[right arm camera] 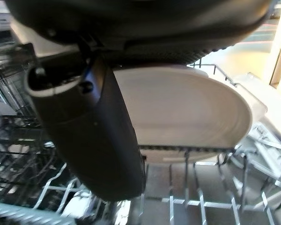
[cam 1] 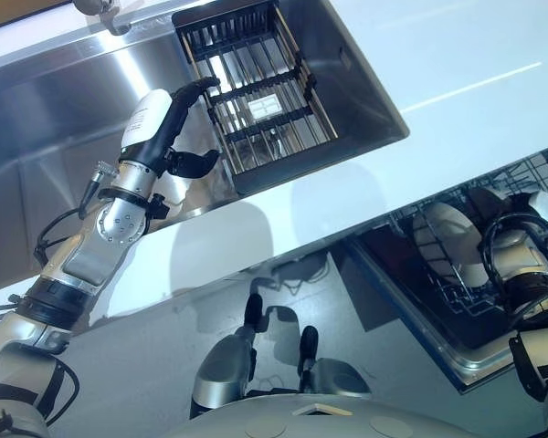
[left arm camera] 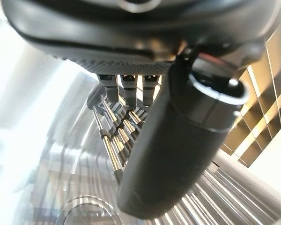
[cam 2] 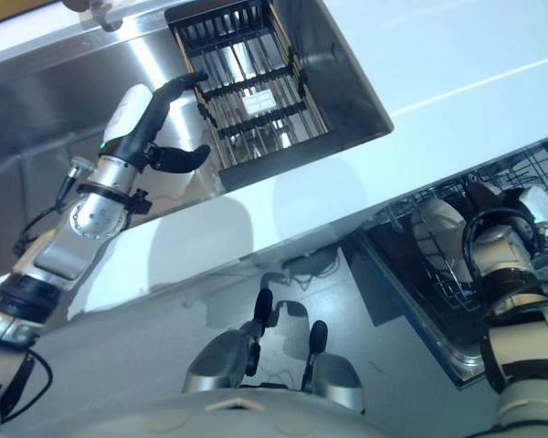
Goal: Pick up plates and place into dishwasher.
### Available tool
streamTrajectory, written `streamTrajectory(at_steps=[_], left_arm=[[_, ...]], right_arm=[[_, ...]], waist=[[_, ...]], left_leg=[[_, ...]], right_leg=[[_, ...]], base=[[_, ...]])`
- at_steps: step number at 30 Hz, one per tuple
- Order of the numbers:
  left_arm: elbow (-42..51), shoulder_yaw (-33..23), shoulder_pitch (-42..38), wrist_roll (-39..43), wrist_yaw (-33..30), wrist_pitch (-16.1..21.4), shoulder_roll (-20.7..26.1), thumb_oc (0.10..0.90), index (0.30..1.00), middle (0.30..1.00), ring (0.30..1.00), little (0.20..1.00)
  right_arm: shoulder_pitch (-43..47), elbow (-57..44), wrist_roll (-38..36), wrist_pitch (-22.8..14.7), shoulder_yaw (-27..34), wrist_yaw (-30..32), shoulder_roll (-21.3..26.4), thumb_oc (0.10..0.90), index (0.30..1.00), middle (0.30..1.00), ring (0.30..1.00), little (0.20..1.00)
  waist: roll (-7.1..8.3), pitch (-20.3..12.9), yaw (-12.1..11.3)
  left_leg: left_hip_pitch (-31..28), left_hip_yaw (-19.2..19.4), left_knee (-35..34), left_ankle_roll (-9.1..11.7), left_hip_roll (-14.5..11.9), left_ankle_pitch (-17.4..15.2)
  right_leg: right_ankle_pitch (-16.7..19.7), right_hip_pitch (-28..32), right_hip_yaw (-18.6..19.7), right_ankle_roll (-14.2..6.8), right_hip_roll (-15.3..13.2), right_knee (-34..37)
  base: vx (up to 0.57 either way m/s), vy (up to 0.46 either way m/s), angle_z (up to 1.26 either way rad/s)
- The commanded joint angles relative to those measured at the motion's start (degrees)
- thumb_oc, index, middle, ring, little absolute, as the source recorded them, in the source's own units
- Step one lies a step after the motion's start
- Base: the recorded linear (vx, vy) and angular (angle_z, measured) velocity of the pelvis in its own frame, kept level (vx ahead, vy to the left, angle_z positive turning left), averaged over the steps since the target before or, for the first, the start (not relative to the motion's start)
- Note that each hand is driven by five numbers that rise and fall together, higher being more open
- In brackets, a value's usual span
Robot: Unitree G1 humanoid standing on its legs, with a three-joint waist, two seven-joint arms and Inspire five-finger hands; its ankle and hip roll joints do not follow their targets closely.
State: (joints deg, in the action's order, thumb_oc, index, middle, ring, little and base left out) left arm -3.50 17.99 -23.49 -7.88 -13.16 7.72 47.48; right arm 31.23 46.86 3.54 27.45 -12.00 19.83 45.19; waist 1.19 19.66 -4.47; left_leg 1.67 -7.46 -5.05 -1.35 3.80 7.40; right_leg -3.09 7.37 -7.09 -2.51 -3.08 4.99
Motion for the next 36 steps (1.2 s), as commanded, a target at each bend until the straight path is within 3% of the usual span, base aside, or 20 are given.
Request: streamTrajectory(at_steps=[1,6,11,24,31,36], left_arm=[[-1.04,-0.19,-0.01,-0.37,-3.71,3.19,-4.68,0.800,0.900,0.900,0.900,0.900],[-1.16,-0.57,1.51,-0.77,-4.32,3.26,-5.17,0.800,0.900,0.900,0.900,0.900],[-1.26,-1.12,3.54,-2.06,-5.13,3.11,-6.25,0.800,0.900,0.900,0.900,0.900],[0.10,-2.85,7.15,-1.77,-4.19,2.84,-6.04,0.800,0.900,0.900,0.900,0.900],[0.92,-3.83,8.47,-1.88,-3.38,2.66,-5.65,0.800,0.900,0.900,0.900,0.900],[1.06,-5.05,9.59,-2.24,-3.44,2.65,-5.29,0.800,0.900,0.900,0.900,0.900]], right_arm=[[2.61,-2.96,-2.15,-0.58,-0.85,2.68,4.19,0.800,0.900,0.900,0.900,0.900],[0.80,-7.64,-4.37,-2.69,1.99,5.48,3.89,0.800,0.900,0.900,0.900,0.900],[-4.26,-17.57,-2.05,-5.04,7.48,10.18,2.39,0.800,0.900,0.900,0.900,0.900],[-10.82,-27.27,3.12,-6.63,14.30,12.52,4.04,0.800,0.900,0.900,0.900,0.900],[-14.00,-30.27,1.01,-5.61,17.21,10.53,4.72,0.800,0.900,0.900,0.900,0.900],[-17.48,-33.51,-5.03,-9.08,21.03,10.49,3.53,0.800,0.900,0.900,0.900,0.900]], waist=[[-0.33,-1.21,-0.39],[-0.29,-1.60,0.21],[-0.19,-2.31,1.51],[0.24,-4.25,2.79],[0.76,-5.16,3.23],[0.95,-5.74,3.91]], left_leg=[[-0.78,-0.04,1.59,0.97,-0.25,-4.24],[-1.56,0.39,1.57,0.81,-0.31,-4.58],[-2.46,1.25,1.41,0.38,-0.34,-5.12],[-3.87,3.06,1.75,-0.32,-0.32,-5.75],[-4.67,3.58,1.61,-0.66,-0.44,-6.08],[-5.31,4.32,1.57,-0.96,-0.60,-6.39]], right_leg=[[4.34,-7.79,0.69,0.20,2.43,-6.13],[4.25,-7.48,1.23,0.20,2.50,-6.37],[4.07,-7.41,2.32,-0.03,2.70,-6.82],[4.19,-6.58,3.34,-0.50,2.62,-7.30],[3.81,-6.23,3.58,-0.67,2.62,-7.95],[3.56,-6.15,3.82,-0.78,2.60,-8.63]], base=[[0.01,0.044,-0.03],[0.02,0.040,-0.01],[0.01,0.049,-0.03],[0.01,0.026,-0.07],[0.01,0.005,-0.06],[0.00,0.003,-0.03]])
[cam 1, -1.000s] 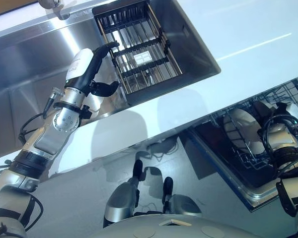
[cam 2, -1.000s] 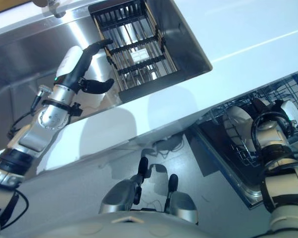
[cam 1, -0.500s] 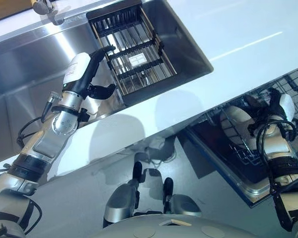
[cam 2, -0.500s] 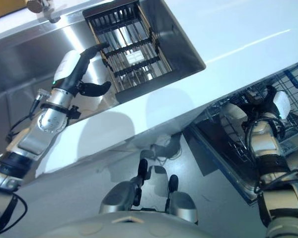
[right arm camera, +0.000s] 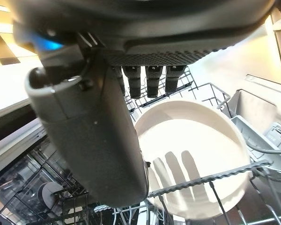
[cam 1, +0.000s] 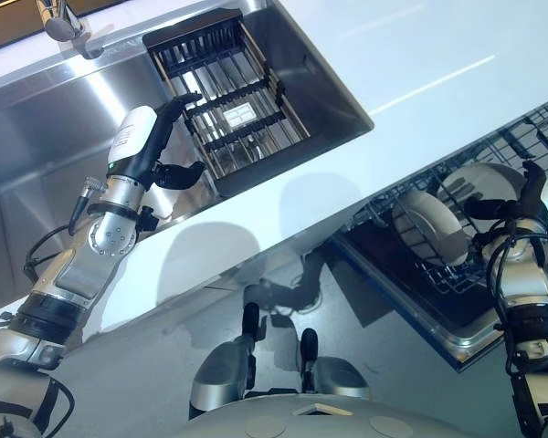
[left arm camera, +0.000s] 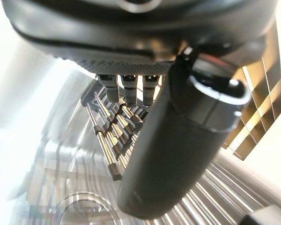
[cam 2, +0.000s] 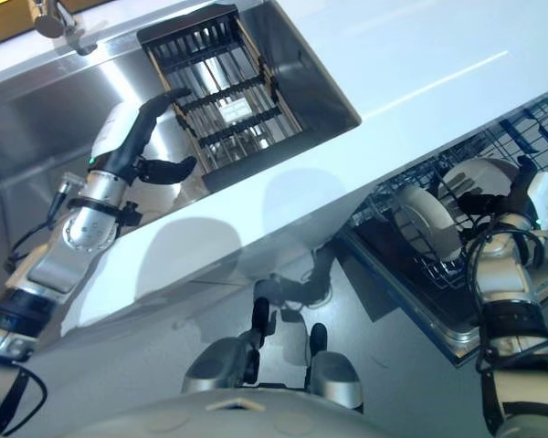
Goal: Pick up plates and place into dishwasher.
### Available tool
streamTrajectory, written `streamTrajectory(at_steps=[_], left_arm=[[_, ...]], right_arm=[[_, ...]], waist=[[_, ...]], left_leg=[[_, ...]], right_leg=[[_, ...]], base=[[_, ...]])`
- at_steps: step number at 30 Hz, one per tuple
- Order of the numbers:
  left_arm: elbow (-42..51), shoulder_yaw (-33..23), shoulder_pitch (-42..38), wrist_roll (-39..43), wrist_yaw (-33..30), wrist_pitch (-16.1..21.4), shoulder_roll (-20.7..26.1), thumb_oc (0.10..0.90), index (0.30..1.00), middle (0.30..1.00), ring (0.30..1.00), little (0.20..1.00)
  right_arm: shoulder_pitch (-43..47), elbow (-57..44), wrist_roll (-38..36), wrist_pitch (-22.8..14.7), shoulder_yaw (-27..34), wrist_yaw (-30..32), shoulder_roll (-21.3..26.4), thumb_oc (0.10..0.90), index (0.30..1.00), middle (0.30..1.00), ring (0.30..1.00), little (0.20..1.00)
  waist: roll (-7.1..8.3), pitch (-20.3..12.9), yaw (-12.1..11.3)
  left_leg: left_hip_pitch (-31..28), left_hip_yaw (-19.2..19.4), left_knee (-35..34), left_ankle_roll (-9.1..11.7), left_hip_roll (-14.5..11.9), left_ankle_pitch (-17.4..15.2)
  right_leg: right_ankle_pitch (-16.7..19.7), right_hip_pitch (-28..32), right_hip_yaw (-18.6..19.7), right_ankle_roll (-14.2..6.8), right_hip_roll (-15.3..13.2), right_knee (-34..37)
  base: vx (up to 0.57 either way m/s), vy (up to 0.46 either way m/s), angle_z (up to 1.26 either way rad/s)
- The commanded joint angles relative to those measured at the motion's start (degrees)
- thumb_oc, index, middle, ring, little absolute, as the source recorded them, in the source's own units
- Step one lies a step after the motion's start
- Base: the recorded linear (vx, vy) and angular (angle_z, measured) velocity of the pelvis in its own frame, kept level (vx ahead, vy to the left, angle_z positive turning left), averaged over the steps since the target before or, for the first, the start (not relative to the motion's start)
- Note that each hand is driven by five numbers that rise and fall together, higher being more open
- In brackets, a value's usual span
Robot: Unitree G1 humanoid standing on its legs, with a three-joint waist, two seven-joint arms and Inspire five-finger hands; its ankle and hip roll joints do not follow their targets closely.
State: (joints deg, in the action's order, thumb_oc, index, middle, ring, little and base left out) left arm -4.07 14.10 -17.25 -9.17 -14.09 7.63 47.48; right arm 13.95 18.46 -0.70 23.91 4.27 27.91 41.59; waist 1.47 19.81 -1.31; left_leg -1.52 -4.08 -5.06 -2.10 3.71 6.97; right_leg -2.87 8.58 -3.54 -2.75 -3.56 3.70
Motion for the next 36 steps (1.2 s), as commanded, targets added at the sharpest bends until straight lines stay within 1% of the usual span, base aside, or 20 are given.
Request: streamTrajectory(at_steps=[1,4,8,12,15,17,18,19,20,21,22,25,29,31,32,33,34,35,36], left_arm=[[1.47,-1.26,3.46,-0.97,-2.52,2.74,-5.24,0.800,0.900,0.900,0.900,0.900],[0.45,-2.05,4.29,-1.02,-2.80,2.89,-5.20,0.800,0.900,0.900,0.900,0.900],[-0.54,-3.21,5.57,-1.25,-3.15,3.69,-5.16,0.800,0.900,0.900,0.900,0.900],[-1.23,-3.83,5.91,-1.04,-3.59,3.96,-4.87,0.800,0.900,0.900,0.900,0.900],[-1.80,-3.83,5.97,-1.20,-4.03,4.19,-4.98,0.800,0.900,0.900,0.900,0.900],[-2.42,-3.44,5.68,-0.86,-4.40,4.53,-4.83,0.800,0.900,0.900,0.900,0.900],[-2.45,-3.24,5.51,-0.83,-4.52,4.38,-4.84,0.800,0.900,0.900,0.900,0.900],[-2.52,-3.14,5.40,-0.69,-4.59,4.31,-4.85,0.800,0.900,0.900,0.900,0.900],[-2.64,-3.06,5.36,-0.74,-4.70,4.34,-4.96,0.800,0.900,0.900,0.900,0.900],[-2.68,-2.91,5.30,-0.78,-4.75,4.36,-5.08,0.800,0.900,0.900,0.900,0.900],[-2.73,-2.74,5.05,-0.82,-4.70,4.26,-5.09,0.800,0.900,0.900,0.900,0.900],[-2.75,-2.04,4.22,-0.65,-4.54,3.80,-4.84,0.800,0.900,0.900,0.900,0.900],[-2.48,-1.58,3.62,-0.61,-4.40,3.20,-4.61,0.800,0.900,0.900,0.900,0.900],[-2.23,-1.54,3.42,-0.54,-4.24,2.89,-4.46,0.800,0.900,0.900,0.900,0.900],[-2.09,-1.59,3.38,-0.48,-4.24,2.84,-4.24,0.800,0.900,0.900,0.900,0.900],[-2.04,-1.78,3.47,-0.50,-4.22,2.91,-4.13,0.800,0.900,0.900,0.900,0.900],[-1.93,-1.95,3.54,-0.49,-4.10,2.96,-4.05,0.800,0.900,0.900,0.900,0.900],[-1.70,-2.36,3.80,-0.32,-3.95,3.30,-3.73,0.800,0.900,0.900,0.900,0.900],[-1.47,-2.52,3.94,-0.20,-3.89,3.35,-3.49,0.800,0.900,0.900,0.900,0.900]], right_arm=[[-0.69,-5.60,-1.84,-6.22,5.36,2.16,6.92,0.800,0.900,0.900,0.900,0.900],[-2.93,-7.72,-5.26,-9.21,7.92,1.45,5.67,0.800,0.900,0.900,0.900,0.900],[-6.02,-8.94,-7.96,-12.62,10.89,2.06,4.11,0.800,0.900,0.900,0.900,0.900],[-7.70,-8.62,-10.14,-15.52,13.00,4.94,3.12,0.800,0.900,0.900,0.900,0.900],[-8.32,-7.11,-15.80,-20.33,14.79,8.93,1.57,0.800,0.900,0.900,0.900,0.900],[-8.56,-5.73,-19.82,-23.50,15.68,9.52,0.52,0.800,0.900,0.900,0.900,0.900],[-8.67,-4.99,-21.47,-24.66,15.82,9.08,-0.19,0.605,0.733,0.733,0.733,0.705],[-8.75,-4.35,-22.98,-25.87,15.90,8.86,-0.79,0.380,0.540,0.540,0.540,0.480],[-8.86,-3.50,-24.34,-27.12,15.98,8.70,-1.52,0.100,0.300,0.300,0.300,0.200],[-9.03,-2.57,-25.33,-28.43,15.94,8.40,-2.16,0.100,0.300,0.300,0.300,0.200],[-9.06,-1.83,-25.79,-28.73,15.78,8.14,-2.62,0.100,0.300,0.300,0.300,0.200],[-8.78,1.15,-23.04,-27.03,14.39,7.67,-2.90,0.100,0.300,0.300,0.300,0.200],[-8.44,5.36,-13.60,-23.92,11.09,7.92,-1.21,0.100,0.300,0.300,0.300,0.200],[-7.97,7.01,-7.18,-21.26,9.22,7.54,0.53,0.100,0.300,0.300,0.300,0.200],[-7.52,8.05,-1.89,-18.67,7.43,7.21,2.22,0.100,0.300,0.300,0.300,0.200],[-7.35,8.89,1.15,-17.32,6.53,6.39,3.01,0.100,0.300,0.300,0.300,0.200],[-7.25,9.50,1.93,-16.89,5.86,6.09,3.62,0.100,0.300,0.300,0.300,0.200],[-6.89,10.85,5.13,-13.75,4.05,4.43,4.73,0.100,0.300,0.300,0.300,0.200],[-6.63,11.73,5.69,-12.78,3.10,4.05,5.37,0.100,0.300,0.300,0.300,0.200]], waist=[[0.68,-5.98,0.85],[0.61,-6.69,1.53],[0.42,-7.32,2.20],[0.30,-7.76,2.90],[0.16,-8.13,3.31],[0.01,-8.30,3.47],[-0.11,-8.37,3.53],[-0.19,-8.43,3.60],[-0.25,-8.49,3.65],[-0.31,-8.53,3.63],[-0.34,-8.56,3.61],[-0.45,-8.67,3.42],[-0.53,-8.64,3.07],[-0.57,-8.51,2.91],[-0.57,-8.32,2.74],[-0.58,-8.25,2.65],[-0.59,-8.22,2.57],[-0.60,-8.04,2.30],[-0.55,-7.90,2.14]], left_leg=[[-2.24,1.06,1.54,-0.25,-0.52,-5.99],[-2.70,1.64,1.42,-0.33,-0.54,-6.15],[-3.17,2.44,1.16,-0.48,-0.52,-6.33],[-3.42,3.14,0.96,-0.49,-0.50,-6.51],[-3.49,3.59,0.88,-0.51,-0.46,-6.63],[-3.53,3.78,0.83,-0.52,-0.41,-6.70],[-3.55,3.82,0.79,-0.54,-0.37,-6.71],[-3.57,3.87,0.75,-0.56,-0.34,-6.72],[-3.61,3.93,0.72,-0.58,-0.33,-6.73],[-3.60,3.96,0.72,-0.59,-0.33,-6.72],[-3.58,3.95,0.72,-0.63,-0.29,-6.74],[-3.39,3.96,0.72,-0.68,-0.13,-6.69],[-3.12,3.82,0.80,-0.75,0.00,-6.53],[-3.00,3.79,0.89,-0.77,0.05,-6.48],[-2.86,3.74,0.97,-0.79,0.13,-6.43],[-2.76,3.73,0.97,-0.79,0.15,-6.38],[-2.68,3.70,0.98,-0.77,0.15,-6.34],[-2.57,3.61,1.03,-0.75,0.16,-6.28],[-2.51,3.52,1.02,-0.74,0.17,-6.21]], right_leg=[[3.34,-7.35,0.34,-0.57,3.09,-7.42],[3.35,-7.31,0.73,-0.79,3.03,-7.61],[3.47,-7.17,1.30,-0.96,3.01,-7.41],[3.77,-7.17,1.87,-1.23,2.99,-7.06],[4.04,-7.19,2.22,-1.45,2.94,-6.81],[4.22,-7.21,2.36,-1.59,2.88,-6.68],[4.30,-7.27,2.40,-1.65,2.84,-6.63],[4.39,-7.30,2.44,-1.69,2.79,-6.53],[4.50,-7.30,2.45,-1.71,2.74,-6.41],[4.55,-7.31,2.38,-1.73,2.69,-6.38],[4.57,-7.35,2.34,-1.78,2.64,-6.40],[4.67,-7.47,2.28,-1.88,2.52,-6.39],[4.77,-7.77,1.99,-1.87,2.38,-6.63],[4.80,-7.97,1.85,-1.87,2.29,-6.83],[4.83,-8.12,1.88,-1.89,2.26,-6.99],[4.85,-8.25,1.89,-1.91,2.25,-7.06],[4.87,-8.30,1.86,-1.94,2.24,-7.07],[4.86,-8.44,1.76,-1.98,2.18,-7.23],[4.86,-8.45,1.70,-1.95,2.17,-7.27]], base=[[-0.01,0.013,-0.07],[0.00,0.021,-0.14],[-0.01,0.019,-0.12],[-0.03,0.015,-0.12],[-0.03,0.019,-0.09],[-0.02,0.023,-0.06],[-0.02,0.024,-0.05],[-0.01,0.021,-0.03],[0.00,0.000,0.00],[0.00,0.000,0.00],[0.00,0.000,0.00],[0.00,0.000,0.00],[0.00,0.000,0.00],[0.00,0.000,0.00],[0.00,0.000,0.00],[0.00,0.000,0.00],[0.00,0.000,0.00],[0.00,0.000,0.00],[0.00,0.000,0.00]])
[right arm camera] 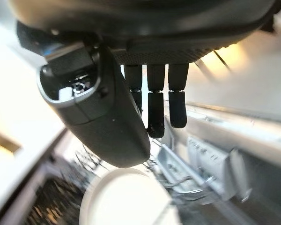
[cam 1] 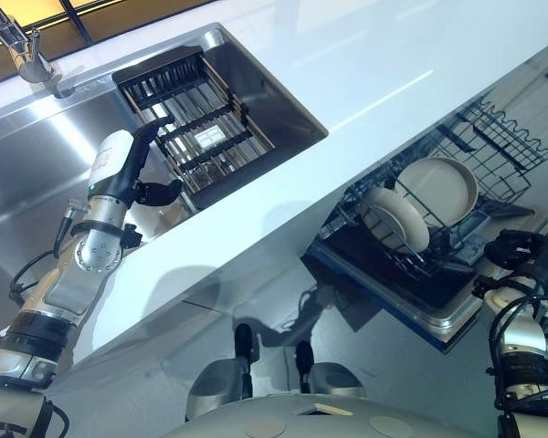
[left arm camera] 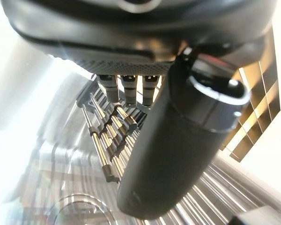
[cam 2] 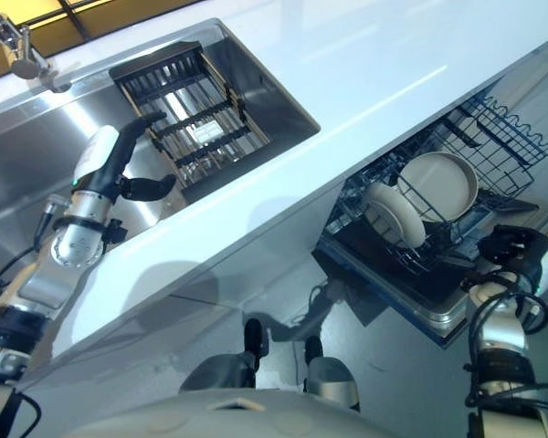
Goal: Pick up plates and place into dishwasher.
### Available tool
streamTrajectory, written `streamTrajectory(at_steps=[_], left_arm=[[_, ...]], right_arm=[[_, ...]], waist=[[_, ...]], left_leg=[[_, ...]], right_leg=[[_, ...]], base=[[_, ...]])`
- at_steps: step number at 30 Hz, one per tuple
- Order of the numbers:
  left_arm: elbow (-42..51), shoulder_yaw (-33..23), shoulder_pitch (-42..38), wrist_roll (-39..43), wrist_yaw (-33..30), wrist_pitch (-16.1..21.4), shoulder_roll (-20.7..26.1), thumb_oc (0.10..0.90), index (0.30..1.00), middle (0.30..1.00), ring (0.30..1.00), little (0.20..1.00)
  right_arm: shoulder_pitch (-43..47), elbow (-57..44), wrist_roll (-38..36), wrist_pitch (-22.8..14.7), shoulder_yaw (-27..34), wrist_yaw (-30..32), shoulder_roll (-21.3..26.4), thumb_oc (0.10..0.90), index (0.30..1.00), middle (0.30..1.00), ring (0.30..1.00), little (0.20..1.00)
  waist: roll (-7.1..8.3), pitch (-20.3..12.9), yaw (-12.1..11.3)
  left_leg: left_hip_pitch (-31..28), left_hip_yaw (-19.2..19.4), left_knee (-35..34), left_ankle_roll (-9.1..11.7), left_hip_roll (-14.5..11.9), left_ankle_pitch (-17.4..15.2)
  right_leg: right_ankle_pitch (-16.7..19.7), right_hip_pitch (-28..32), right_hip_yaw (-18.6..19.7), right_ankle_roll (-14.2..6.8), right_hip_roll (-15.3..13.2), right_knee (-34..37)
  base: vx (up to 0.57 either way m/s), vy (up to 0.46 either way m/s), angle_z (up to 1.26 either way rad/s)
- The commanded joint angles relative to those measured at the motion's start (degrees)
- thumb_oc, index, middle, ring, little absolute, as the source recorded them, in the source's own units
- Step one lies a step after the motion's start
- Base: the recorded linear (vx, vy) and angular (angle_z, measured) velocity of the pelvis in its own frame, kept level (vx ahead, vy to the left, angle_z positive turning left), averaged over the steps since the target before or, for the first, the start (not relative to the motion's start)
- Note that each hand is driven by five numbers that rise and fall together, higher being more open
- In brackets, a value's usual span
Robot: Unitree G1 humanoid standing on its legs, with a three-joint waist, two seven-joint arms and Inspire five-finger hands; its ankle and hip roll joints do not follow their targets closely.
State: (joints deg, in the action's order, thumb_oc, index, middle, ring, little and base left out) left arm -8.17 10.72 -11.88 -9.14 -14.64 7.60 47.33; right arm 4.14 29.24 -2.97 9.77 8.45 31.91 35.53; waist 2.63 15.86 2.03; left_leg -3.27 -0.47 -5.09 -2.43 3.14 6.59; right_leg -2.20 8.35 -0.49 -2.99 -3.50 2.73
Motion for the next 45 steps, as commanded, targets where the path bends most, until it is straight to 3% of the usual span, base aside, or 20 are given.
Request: streamTrajectory(at_steps=[1,17,36,45], left_arm=[[2.82,0.79,-1.40,-0.13,-3.33,3.38,-3.16,0.800,0.900,0.900,0.900,0.900],[3.72,-0.07,-2.50,0.22,-4.37,3.96,-1.88,0.800,0.900,0.900,0.900,0.900],[2.71,2.04,-8.29,1.66,-5.36,3.89,-0.89,0.800,0.900,0.900,0.900,0.900],[2.03,3.65,-10.75,1.77,-6.07,3.78,-1.22,0.800,0.900,0.900,0.900,0.900]], right_arm=[[3.42,1.94,9.04,2.47,-1.95,-0.46,11.90,0.100,0.300,0.300,0.300,0.200],[7.20,11.45,15.48,10.75,-11.78,-11.91,13.08,0.100,0.300,0.300,0.300,0.200],[17.10,24.31,21.46,11.76,-23.77,-20.43,9.02,0.100,0.300,0.300,0.300,0.200],[21.76,25.08,18.64,10.52,-27.92,-21.81,7.76,0.100,0.300,0.300,0.300,0.200]], waist=[[-1.70,-3.89,-1.33],[-1.01,-1.96,-3.48],[-2.35,1.85,-5.45],[-2.69,3.39,-5.99]], left_leg=[[-1.11,-0.27,0.86,-0.43,0.74,-6.29],[0.32,-1.68,1.20,-0.44,0.78,-5.51],[4.31,-4.20,2.65,-0.33,1.61,-4.23],[5.86,-5.71,3.41,-0.28,2.10,-3.90]], right_leg=[[3.62,-7.89,-1.41,-1.75,2.14,-6.29],[3.80,-8.48,-2.59,-1.53,2.09,-6.55],[4.44,-10.51,-2.65,-0.75,1.87,-6.08],[4.35,-11.48,-2.60,-0.25,1.82,-6.41]], base=[[0.00,0.000,0.00],[0.00,-0.020,0.03],[-0.01,-0.008,0.05],[-0.01,0.012,0.07]])
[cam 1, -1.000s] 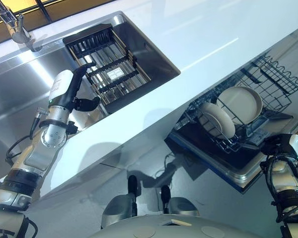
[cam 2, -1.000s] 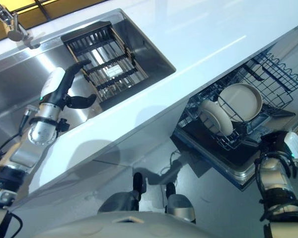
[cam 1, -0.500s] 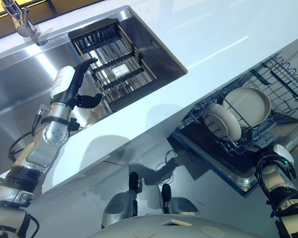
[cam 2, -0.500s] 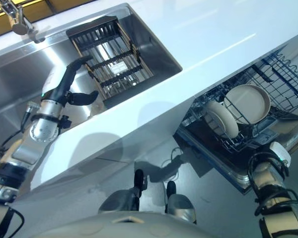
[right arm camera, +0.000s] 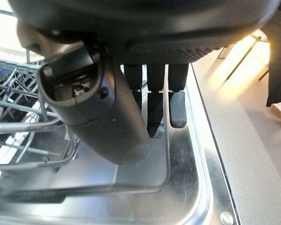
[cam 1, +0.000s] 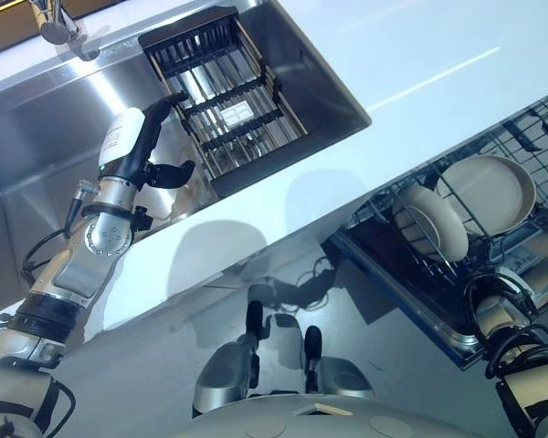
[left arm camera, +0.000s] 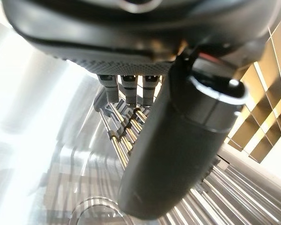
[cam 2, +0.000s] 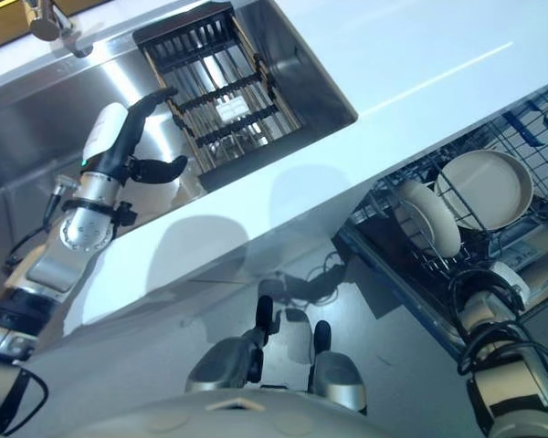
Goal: Pick up plates and place into dishwasher.
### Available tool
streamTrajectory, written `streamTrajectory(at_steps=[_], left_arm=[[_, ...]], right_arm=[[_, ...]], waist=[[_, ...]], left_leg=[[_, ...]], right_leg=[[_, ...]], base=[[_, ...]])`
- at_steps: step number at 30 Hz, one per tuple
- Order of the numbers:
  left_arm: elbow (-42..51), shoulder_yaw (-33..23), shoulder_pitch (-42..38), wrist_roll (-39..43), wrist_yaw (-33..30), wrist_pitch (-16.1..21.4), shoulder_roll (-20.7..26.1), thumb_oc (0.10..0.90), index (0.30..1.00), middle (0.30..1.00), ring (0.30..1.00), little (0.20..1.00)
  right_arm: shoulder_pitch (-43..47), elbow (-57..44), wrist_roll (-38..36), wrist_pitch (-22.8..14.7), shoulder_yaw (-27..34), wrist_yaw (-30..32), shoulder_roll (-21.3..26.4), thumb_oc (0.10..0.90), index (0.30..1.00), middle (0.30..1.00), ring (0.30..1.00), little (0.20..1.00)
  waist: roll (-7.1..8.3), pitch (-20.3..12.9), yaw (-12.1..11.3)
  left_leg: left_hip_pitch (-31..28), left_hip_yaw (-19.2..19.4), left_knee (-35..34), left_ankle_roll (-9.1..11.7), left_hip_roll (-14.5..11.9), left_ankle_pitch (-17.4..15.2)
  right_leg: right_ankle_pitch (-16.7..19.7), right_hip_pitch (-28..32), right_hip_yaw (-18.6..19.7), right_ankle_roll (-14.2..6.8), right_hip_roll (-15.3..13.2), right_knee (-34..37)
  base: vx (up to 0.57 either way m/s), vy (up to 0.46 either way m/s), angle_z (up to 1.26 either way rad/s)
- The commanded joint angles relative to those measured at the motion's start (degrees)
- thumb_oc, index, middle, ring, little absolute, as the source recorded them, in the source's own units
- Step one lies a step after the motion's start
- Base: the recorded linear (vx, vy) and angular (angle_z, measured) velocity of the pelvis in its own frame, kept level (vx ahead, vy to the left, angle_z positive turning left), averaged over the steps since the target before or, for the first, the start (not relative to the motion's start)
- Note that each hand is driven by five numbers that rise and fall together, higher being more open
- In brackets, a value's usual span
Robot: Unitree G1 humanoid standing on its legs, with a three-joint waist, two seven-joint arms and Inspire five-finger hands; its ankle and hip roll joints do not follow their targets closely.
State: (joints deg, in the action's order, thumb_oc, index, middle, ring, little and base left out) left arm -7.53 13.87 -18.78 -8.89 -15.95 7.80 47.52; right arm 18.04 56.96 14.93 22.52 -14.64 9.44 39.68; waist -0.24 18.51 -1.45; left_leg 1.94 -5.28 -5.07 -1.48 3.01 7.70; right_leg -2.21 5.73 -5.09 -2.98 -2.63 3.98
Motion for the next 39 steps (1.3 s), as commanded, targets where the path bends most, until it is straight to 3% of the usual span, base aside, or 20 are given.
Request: streamTrajectory(at_steps=[1,5,9,15,24,27,39], left_arm=[[1.25,0.67,-4.11,1.61,-4.78,3.56,-1.44,0.800,0.900,0.900,0.900,0.900],[0.57,1.34,-4.70,1.00,-5.45,3.51,-2.30,0.800,0.900,0.900,0.900,0.900],[0.56,1.24,-3.50,-0.34,-6.67,3.23,-3.84,0.800,0.900,0.900,0.900,0.900],[0.77,0.36,0.15,-2.36,-8.99,2.73,-6.59,0.800,0.900,0.900,0.900,0.900],[0.83,0.42,1.88,-2.03,-8.20,2.24,-7.54,0.800,0.900,0.900,0.900,0.900],[0.66,0.55,2.32,-2.14,-7.98,2.39,-7.77,0.800,0.900,0.900,0.900,0.900],[2.24,-2.11,6.13,-2.65,-7.06,3.61,-7.24,0.800,0.900,0.900,0.900,0.900]], right_arm=[[8.59,-2.82,-0.75,-2.60,-5.07,0.89,3.56,0.100,0.300,0.300,0.300,0.200],[11.14,-7.28,-6.66,-4.56,-4.59,3.67,3.07,0.100,0.300,0.300,0.300,0.200],[11.65,-19.04,-10.93,-5.89,-2.42,10.15,2.85,0.100,0.300,0.300,0.300,0.200],[8.87,-38.63,-8.11,-10.95,4.46,16.82,1.58,0.100,0.300,0.300,0.300,0.200],[9.04,-47.68,-5.89,-19.46,6.83,16.80,1.48,0.100,0.300,0.300,0.300,0.200],[8.19,-48.88,-5.77,-19.56,7.13,15.45,1.17,0.100,0.300,0.300,0.300,0.200],[-2.89,-45.45,-8.89,-13.08,11.17,11.84,0.74,0.100,0.300,0.300,0.300,0.200]], waist=[[0.16,0.86,-2.56],[0.14,1.21,-2.55],[-0.01,1.33,-1.94],[-0.39,0.57,-0.33],[-0.06,-1.61,-0.05],[0.19,-2.35,-0.09],[0.98,-3.12,0.41]], left_leg=[[0.70,-1.02,3.47,-1.23,2.28,-5.00],[0.79,-1.44,3.72,-1.15,2.35,-5.09],[0.55,-1.62,3.88,-1.18,2.39,-5.35],[-0.19,-1.32,4.08,-1.58,2.48,-6.02],[-1.35,-0.93,4.61,-1.86,2.67,-6.96],[-1.57,-0.81,4.70,-1.87,2.65,-7.08],[-2.45,0.41,4.20,-1.91,2.13,-6.54]], right_leg=[[4.33,-8.89,1.95,-0.21,0.93,-7.72],[4.22,-9.07,1.76,0.01,0.88,-8.04],[3.97,-9.25,1.85,0.15,0.90,-8.60],[3.34,-9.39,2.95,0.05,1.14,-9.28],[2.73,-7.89,3.41,-0.11,0.98,-8.88],[2.74,-7.55,3.41,-0.18,0.95,-8.69],[3.58,-7.02,3.63,-0.51,1.07,-8.50]], base=[[0.00,0.018,0.08],[0.00,0.024,0.05],[0.02,0.040,-0.02],[0.03,0.065,-0.03],[0.04,0.027,0.00],[0.03,-0.005,0.02],[0.00,0.000,0.00]])
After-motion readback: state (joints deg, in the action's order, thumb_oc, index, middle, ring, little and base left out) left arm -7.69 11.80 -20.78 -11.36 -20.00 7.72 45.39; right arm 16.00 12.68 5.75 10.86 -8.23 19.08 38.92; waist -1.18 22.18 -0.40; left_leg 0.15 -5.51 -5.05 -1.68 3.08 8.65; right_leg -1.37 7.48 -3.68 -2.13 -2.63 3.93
